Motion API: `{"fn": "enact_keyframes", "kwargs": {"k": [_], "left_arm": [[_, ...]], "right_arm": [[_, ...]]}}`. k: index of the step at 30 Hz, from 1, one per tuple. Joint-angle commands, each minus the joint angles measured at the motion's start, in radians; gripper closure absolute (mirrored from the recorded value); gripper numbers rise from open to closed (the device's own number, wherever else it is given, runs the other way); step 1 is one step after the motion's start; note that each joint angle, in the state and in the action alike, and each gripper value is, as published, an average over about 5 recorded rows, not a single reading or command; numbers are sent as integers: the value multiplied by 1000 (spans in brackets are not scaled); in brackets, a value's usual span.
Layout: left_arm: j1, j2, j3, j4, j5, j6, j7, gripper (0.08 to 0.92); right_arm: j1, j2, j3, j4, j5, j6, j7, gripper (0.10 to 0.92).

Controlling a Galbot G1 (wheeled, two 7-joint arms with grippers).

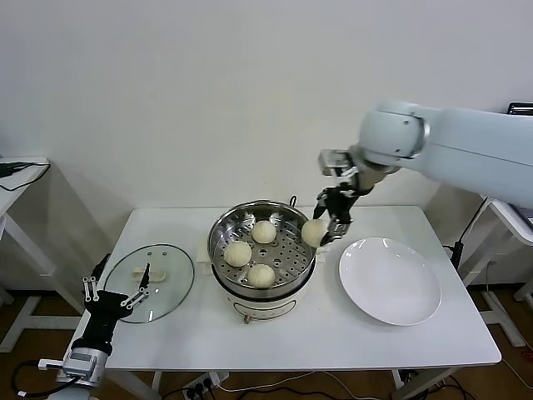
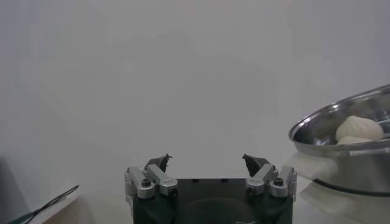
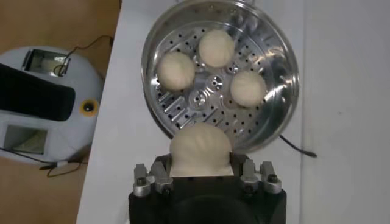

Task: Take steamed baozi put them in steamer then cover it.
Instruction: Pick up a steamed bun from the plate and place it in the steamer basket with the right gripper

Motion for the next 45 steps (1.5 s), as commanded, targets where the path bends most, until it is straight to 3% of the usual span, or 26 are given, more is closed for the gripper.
{"fn": "enact_keyframes", "kwargs": {"k": [1,8,45], "left_arm": [[-3,3,-7,14,-4,1,2,177],[-9,3,-16,32,-10,0,5,177],[-23,0,-16,62,-15,-3,9,177]], "right_arm": [[-148,206,42,-184,-35,-24,22,364],[-225,296,68,-295,-77,-18,5,364],[-310,282,92,-319,-209,-7,-35,348]]}}
